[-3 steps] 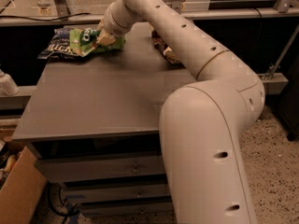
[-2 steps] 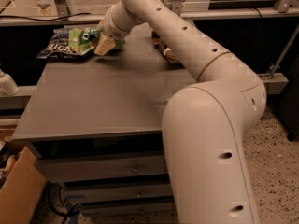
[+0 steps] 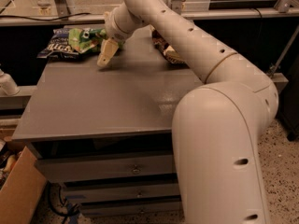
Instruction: Move green rice chip bag near blue chip bag
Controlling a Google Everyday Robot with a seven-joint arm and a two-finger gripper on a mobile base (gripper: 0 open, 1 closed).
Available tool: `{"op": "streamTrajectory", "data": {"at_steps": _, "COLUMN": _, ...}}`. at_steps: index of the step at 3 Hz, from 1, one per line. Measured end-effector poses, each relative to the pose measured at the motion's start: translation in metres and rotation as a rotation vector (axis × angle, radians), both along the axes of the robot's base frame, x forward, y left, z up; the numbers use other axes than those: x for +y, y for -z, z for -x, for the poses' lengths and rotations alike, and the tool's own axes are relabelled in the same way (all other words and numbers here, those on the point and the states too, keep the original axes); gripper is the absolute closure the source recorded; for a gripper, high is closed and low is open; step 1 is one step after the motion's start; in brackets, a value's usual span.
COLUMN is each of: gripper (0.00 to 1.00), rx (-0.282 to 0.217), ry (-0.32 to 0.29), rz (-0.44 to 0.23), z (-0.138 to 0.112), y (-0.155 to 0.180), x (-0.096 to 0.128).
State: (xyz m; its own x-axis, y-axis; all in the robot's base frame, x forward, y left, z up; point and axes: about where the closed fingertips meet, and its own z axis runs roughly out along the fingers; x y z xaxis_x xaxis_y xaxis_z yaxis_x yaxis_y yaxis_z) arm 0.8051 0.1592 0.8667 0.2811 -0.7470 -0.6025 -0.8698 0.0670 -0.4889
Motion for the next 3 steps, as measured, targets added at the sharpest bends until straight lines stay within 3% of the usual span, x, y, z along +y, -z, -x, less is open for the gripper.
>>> {"op": "streamTrajectory", "data": {"at_steps": 1, "gripper": 0.0, "rx": -0.022, "ry": 0.038, "rz": -0.029, "z": 0.008, "y": -0.022, "x": -0.018}}
{"op": "streamTrajectory", "data": {"at_steps": 3, "gripper": 0.0, "rx": -0.043, "ry": 0.113, "rz": -0.101, "z": 0.051, "y": -0.078, "x": -0.077}}
